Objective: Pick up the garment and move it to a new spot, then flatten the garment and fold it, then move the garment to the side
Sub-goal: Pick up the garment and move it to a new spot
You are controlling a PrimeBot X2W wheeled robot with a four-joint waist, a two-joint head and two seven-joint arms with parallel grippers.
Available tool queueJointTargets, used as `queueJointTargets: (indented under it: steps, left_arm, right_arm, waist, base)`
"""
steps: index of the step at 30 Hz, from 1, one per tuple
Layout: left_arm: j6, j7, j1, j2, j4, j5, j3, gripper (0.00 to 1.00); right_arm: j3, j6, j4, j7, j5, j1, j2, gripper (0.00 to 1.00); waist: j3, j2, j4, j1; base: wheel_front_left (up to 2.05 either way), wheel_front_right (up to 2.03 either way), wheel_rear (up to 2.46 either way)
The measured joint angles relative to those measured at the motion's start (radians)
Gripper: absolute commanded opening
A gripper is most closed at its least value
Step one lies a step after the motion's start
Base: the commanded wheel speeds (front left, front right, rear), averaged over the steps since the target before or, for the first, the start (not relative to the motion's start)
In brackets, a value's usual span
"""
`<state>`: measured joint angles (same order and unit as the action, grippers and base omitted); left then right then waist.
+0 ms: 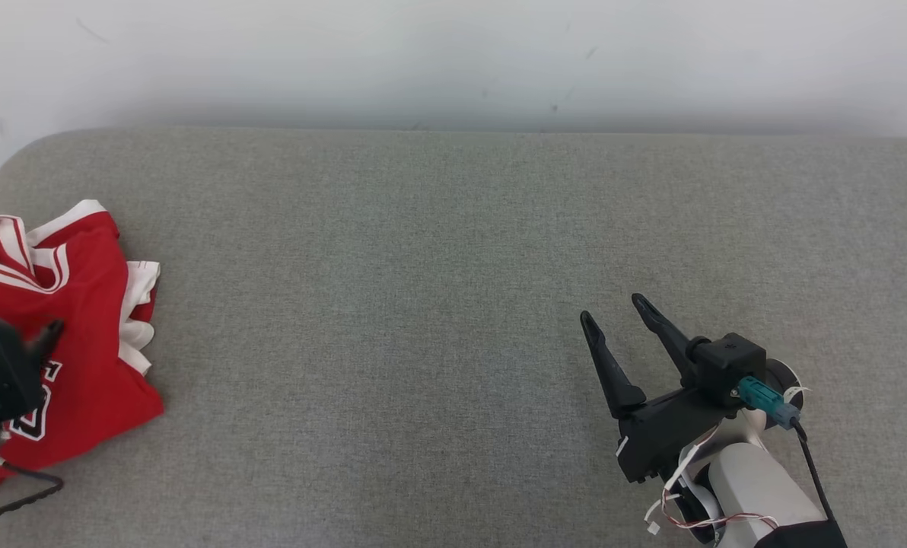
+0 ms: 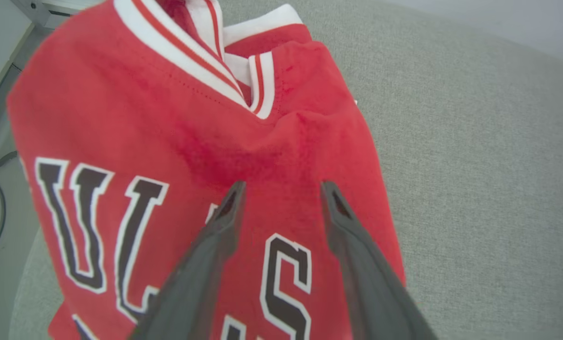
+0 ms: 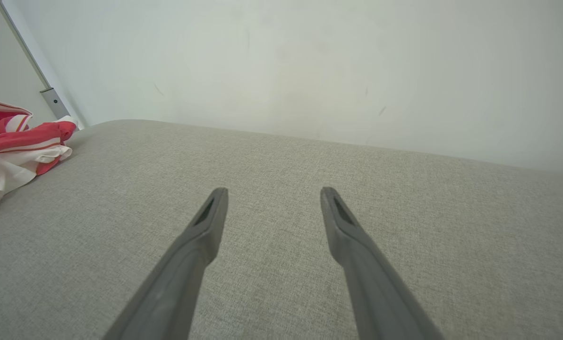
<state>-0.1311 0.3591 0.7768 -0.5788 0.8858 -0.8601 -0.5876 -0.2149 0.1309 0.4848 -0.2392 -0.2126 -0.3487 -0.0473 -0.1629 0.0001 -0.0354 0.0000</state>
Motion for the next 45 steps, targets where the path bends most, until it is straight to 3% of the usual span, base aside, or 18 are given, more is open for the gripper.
queueJointTargets:
  steps: [10,22,23,24,32,45]
  left_arm:
    - [0.0,0.216,-0.002,-0.036,-0.014,-0.09,-0.053,1.0]
    - [0.0,0.192,-0.023,-0.021,0.081,-0.085,-0.079,1.0]
    - [0.0,0.186,-0.021,-0.02,0.087,-0.083,-0.083,0.41]
    - [0.0,0.18,-0.019,-0.02,0.093,-0.075,-0.089,0.0]
    - [0.0,0.103,0.009,-0.025,0.063,-0.044,-0.127,0.0]
    - [0.0,-0.084,0.117,-0.103,-0.151,0.013,-0.181,0.0]
  right_arm:
    - [-0.006,0.0,0.01,-0.004,-0.007,-0.008,0.0,1.0]
    - [-0.005,0.0,0.017,-0.004,0.0,-0.031,0.0,1.0]
    - [-0.002,0.0,0.017,-0.004,0.001,-0.031,0.0,1.0]
    - [-0.001,0.0,0.017,-0.004,0.002,-0.031,0.0,1.0]
    - [0.006,0.0,0.02,-0.004,0.005,-0.029,0.0,1.0]
    - [-0.011,0.0,0.032,-0.008,-0.024,-0.016,0.0,1.0]
  waist:
    - [-0.008,0.0,0.017,-0.0001]
    - [-0.039,0.0,0.057,0.0]
    - [-0.041,0.0,0.058,0.0]
    - [-0.04,0.0,0.059,0.0]
    - [-0.022,0.0,0.036,0.0]
    - [0.029,0.0,-0.007,0.0]
  base:
    - [0.0,0.0,0.0]
    - [0.0,0.0,0.0]
    - [0.0,0.0,0.0]
    - [0.0,0.0,0.0]
    - [0.0,0.0,0.0]
    - [0.0,0.0,0.0]
